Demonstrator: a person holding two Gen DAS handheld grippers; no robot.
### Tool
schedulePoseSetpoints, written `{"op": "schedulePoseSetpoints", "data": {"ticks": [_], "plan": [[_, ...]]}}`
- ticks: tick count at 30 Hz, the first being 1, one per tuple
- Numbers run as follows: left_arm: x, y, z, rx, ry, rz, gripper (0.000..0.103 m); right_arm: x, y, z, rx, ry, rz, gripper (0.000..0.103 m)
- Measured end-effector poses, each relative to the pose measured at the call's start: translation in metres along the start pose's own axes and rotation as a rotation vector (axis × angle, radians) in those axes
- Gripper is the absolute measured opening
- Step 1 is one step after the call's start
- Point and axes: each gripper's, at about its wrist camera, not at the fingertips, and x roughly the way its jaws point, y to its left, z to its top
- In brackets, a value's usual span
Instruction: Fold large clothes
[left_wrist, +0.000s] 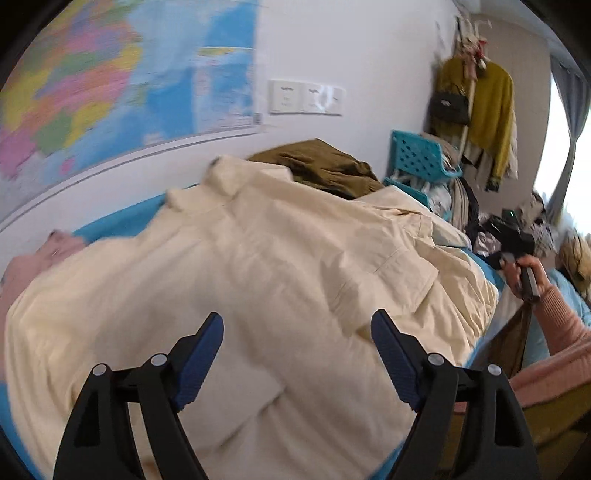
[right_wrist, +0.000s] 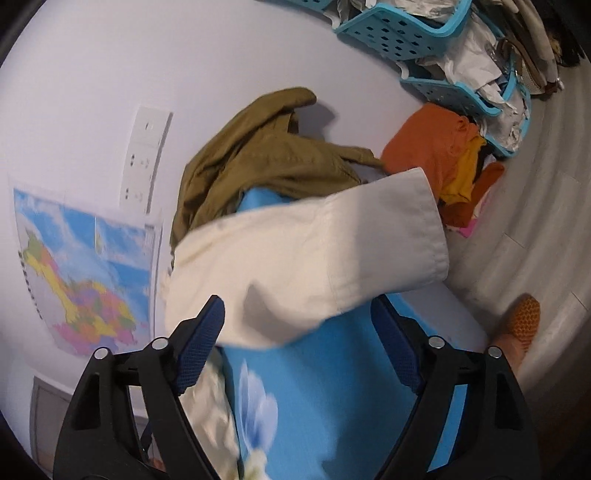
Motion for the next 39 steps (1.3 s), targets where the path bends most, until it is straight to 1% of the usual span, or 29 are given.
{"op": "schedulePoseSetpoints", "data": {"ticks": [1,2,3,5,6,8,10,11,12,14,15,16,17,19,21,22,23,25,27,28,30,32,34,36,37,39], "plan": [[0.011,-0.003,0.009,0.011,0.011,-0.012,0.079,0.003,0.002,0.005,-0.012,-0.005,-0.004,0.039],[0.021,-0.006,0.017,0.019,0.021,-0.023,0.079,0.004,0.006,0.009,-0.033,-0.017,0.002,0.009],[0.03,-0.007,0.026,0.024,0.025,-0.038,0.079,0.003,0.008,0.014,-0.049,-0.023,0.018,0.005],[0.048,-0.012,0.043,0.033,0.039,-0.058,0.079,-0.006,0.033,0.023,-0.137,-0.081,0.005,0.004],[0.056,-0.014,0.05,0.038,0.049,-0.064,0.079,-0.015,0.054,0.027,-0.214,-0.125,-0.004,0.004],[0.075,-0.019,0.065,0.044,0.06,-0.078,0.079,-0.032,0.094,0.033,-0.331,-0.197,0.011,0.004],[0.097,-0.022,0.083,0.032,0.077,-0.117,0.078,-0.05,0.149,0.033,-0.485,-0.262,0.03,0.003],[0.11,-0.024,0.092,0.019,0.092,-0.138,0.076,-0.053,0.168,0.03,-0.541,-0.277,0.031,0.003],[0.121,-0.026,0.099,0.009,0.101,-0.15,0.075,-0.056,0.201,0.023,-0.641,-0.287,0.031,0.003],[0.14,-0.029,0.111,-0.015,0.126,-0.172,0.067,-0.053,0.24,0.009,-0.764,-0.292,0.02,0.003],[0.147,-0.03,0.115,-0.028,0.138,-0.18,0.064,-0.047,0.264,-0.002,-0.841,-0.28,0.024,0.003],[0.154,-0.03,0.119,-0.041,0.153,-0.188,0.059,-0.039,0.288,-0.015,-0.915,-0.263,0.025,0.003],[0.159,-0.03,0.121,-0.052,0.163,-0.194,0.056,-0.033,0.3,-0.024,-0.962,-0.255,0.02,0.003],[0.165,-0.024,0.124,-0.072,0.172,-0.185,0.054,-0.011,0.334,-0.057,-1.11,-0.218,0.017,0.003],[0.161,-0.01,0.122,-0.114,0.166,-0.188,0.054,0.013,0.355,-0.088,-1.229,-0.17,0.022,0.004],[0.156,0.003,0.119,-0.148,0.16,-0.184,0.054,0.026,0.362,-0.103,-1.278,-0.142,0.024,0.004],[0.152,0.012,0.117,-0.174,0.154,-0.178,0.054,0.044,0.369,-0.122,-1.335,-0.094,0.032,0.005],[0.136,0.044,0.109,-0.248,0.125,-0.159,0.054,0.071,0.374,-0.148,-1.394,-0.02,0.042,0.007],[0.118,0.076,0.096,-0.312,0.104,-0.107,0.054,0.108,0.375,-0.18,-1.452,0.094,0.046,0.008],[0.109,0.091,0.088,-0.34,0.097,-0.078,0.054,0.119,0.374,-0.19,-1.469,0.13,0.045,0.009],[0.09,0.125,0.068,-0.411,0.08,-0.043,0.054,0.15,0.368,-0.215,-1.499,0.21,0.03,0.017],[0.078,0.145,0.054,-0.448,0.075,-0.004,0.054,0.182,0.356,-0.236,-1.514,0.309,-0.006,0.047],[0.066,0.166,0.036,-0.488,0.072,0.023,0.054,0.2,0.345,-0.247,-1.499,0.375,-0.022,0.055],[0.06,0.178,0.023,-0.513,0.08,0.04,0.054,0.215,0.332,-0.255,-1.48,0.485,-0.042,0.067],[0.059,0.182,0.016,-0.521,0.087,0.037,0.054,0.217,0.327,-0.256,-1.476,0.513,-0.051,0.073],[0.056,0.185,0.008,-0.519,0.102,0.035,0.056,0.207,0.321,-0.252,-1.472,0.522,-0.036,0.072]]}}
